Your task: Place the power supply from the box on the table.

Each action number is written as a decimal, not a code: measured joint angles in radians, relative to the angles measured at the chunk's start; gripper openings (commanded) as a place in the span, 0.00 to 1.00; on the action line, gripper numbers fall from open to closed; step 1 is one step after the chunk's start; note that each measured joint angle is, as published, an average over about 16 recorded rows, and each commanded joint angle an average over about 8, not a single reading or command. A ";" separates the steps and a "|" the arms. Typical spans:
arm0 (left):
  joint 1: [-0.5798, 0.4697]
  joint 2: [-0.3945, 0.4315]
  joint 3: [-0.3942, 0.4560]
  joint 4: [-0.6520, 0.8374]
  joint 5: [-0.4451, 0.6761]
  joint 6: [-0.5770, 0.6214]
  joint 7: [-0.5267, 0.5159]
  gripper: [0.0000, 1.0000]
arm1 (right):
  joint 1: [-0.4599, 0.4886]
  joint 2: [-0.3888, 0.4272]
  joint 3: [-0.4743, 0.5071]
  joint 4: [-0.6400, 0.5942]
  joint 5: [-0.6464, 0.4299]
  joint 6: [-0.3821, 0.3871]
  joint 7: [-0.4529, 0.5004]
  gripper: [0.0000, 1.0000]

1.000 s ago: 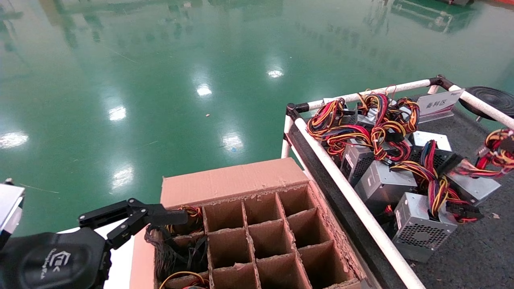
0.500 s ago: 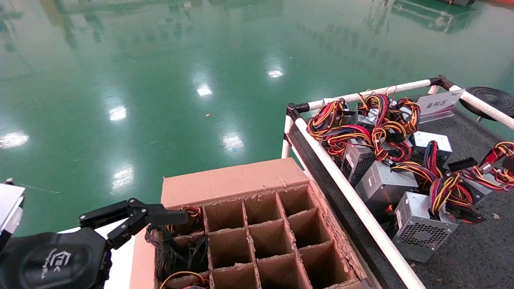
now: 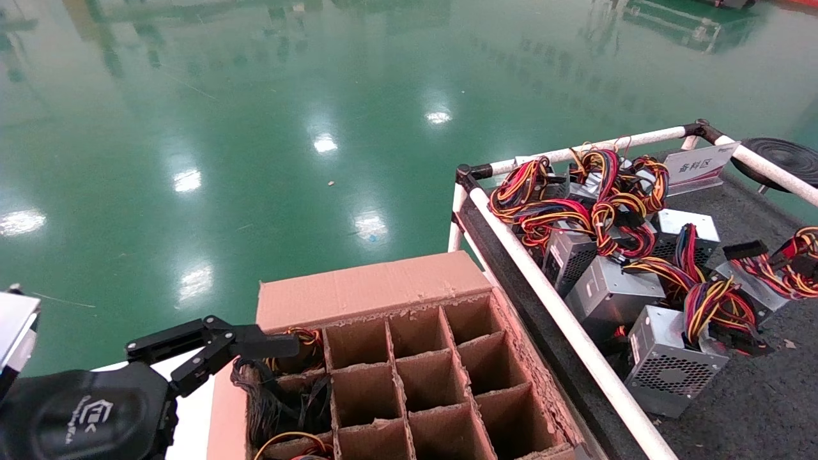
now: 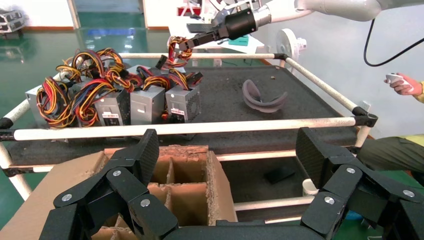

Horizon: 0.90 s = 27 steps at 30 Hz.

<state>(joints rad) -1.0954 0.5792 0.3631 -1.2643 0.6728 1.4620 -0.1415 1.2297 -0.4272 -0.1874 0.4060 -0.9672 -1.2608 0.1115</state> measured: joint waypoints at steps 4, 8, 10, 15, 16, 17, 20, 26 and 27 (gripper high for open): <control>0.000 0.000 0.000 0.000 0.000 0.000 0.000 1.00 | 0.000 0.000 0.000 -0.001 0.000 -0.002 0.000 1.00; 0.000 0.000 0.000 0.000 0.000 0.000 0.000 1.00 | 0.001 0.000 0.000 -0.002 0.000 -0.003 -0.001 1.00; 0.000 0.000 0.000 0.000 0.000 0.000 0.000 1.00 | 0.001 0.000 0.000 -0.002 0.000 -0.003 -0.001 1.00; 0.000 0.000 0.000 0.000 0.000 0.000 0.000 1.00 | -0.001 0.003 -0.004 -0.002 -0.008 0.003 -0.001 1.00; 0.000 0.000 0.000 0.000 0.000 0.000 0.000 1.00 | -0.002 0.004 -0.006 -0.002 -0.010 0.005 0.000 1.00; 0.000 0.000 0.000 0.000 0.000 0.000 0.000 1.00 | -0.002 0.005 -0.007 -0.002 -0.013 0.007 0.001 1.00; 0.000 0.000 0.000 0.000 0.000 0.000 0.000 1.00 | -0.005 0.010 -0.013 0.000 -0.023 0.015 0.004 1.00; 0.000 0.000 0.000 0.000 0.000 0.000 0.000 1.00 | -0.011 0.025 -0.023 0.006 -0.043 0.034 0.013 1.00; 0.000 0.000 0.000 0.000 0.000 0.000 0.000 1.00 | -0.012 0.028 -0.024 0.007 -0.046 0.037 0.015 1.00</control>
<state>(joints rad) -1.0956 0.5792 0.3632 -1.2641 0.6727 1.4621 -0.1414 1.2180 -0.3990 -0.2112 0.4131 -1.0132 -1.2238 0.1266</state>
